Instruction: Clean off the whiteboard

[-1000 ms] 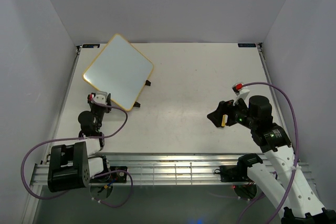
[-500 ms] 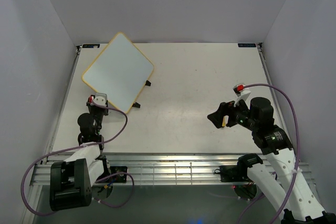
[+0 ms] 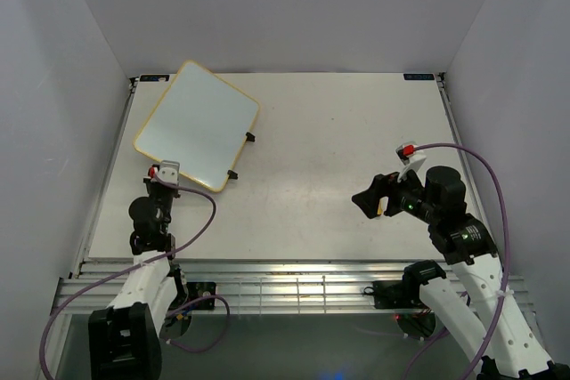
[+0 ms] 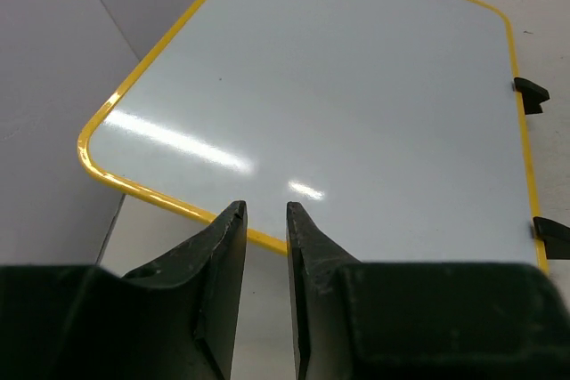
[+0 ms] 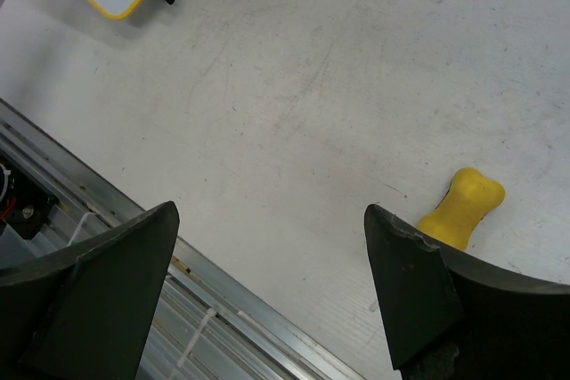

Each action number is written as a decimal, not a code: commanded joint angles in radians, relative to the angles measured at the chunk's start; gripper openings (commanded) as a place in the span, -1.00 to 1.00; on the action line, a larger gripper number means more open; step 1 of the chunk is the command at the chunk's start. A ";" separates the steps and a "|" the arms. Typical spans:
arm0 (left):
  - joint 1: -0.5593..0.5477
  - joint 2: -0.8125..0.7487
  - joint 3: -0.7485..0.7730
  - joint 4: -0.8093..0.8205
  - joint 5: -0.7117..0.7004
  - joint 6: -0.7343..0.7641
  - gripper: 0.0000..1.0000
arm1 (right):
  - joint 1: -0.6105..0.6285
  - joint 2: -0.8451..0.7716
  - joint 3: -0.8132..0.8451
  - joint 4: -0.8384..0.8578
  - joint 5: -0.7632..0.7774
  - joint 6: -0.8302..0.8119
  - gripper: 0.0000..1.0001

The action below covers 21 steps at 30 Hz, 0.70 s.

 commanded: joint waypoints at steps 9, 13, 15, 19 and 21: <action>-0.053 -0.070 -0.007 -0.081 -0.030 0.017 -0.18 | 0.007 -0.029 -0.010 0.028 -0.011 -0.008 0.80; -0.092 -0.076 0.017 -0.084 -0.110 -0.009 0.31 | 0.007 -0.023 -0.010 0.035 -0.014 -0.008 0.80; -0.109 -0.099 0.039 -0.109 -0.148 -0.033 0.95 | 0.007 -0.015 -0.010 0.035 -0.011 -0.008 0.80; -0.156 -0.185 0.094 -0.208 -0.262 -0.080 0.96 | 0.007 -0.006 -0.001 0.033 -0.002 -0.008 0.80; -0.158 -0.242 0.120 -0.274 -0.334 -0.116 0.96 | 0.007 0.005 0.010 0.027 0.009 -0.008 0.80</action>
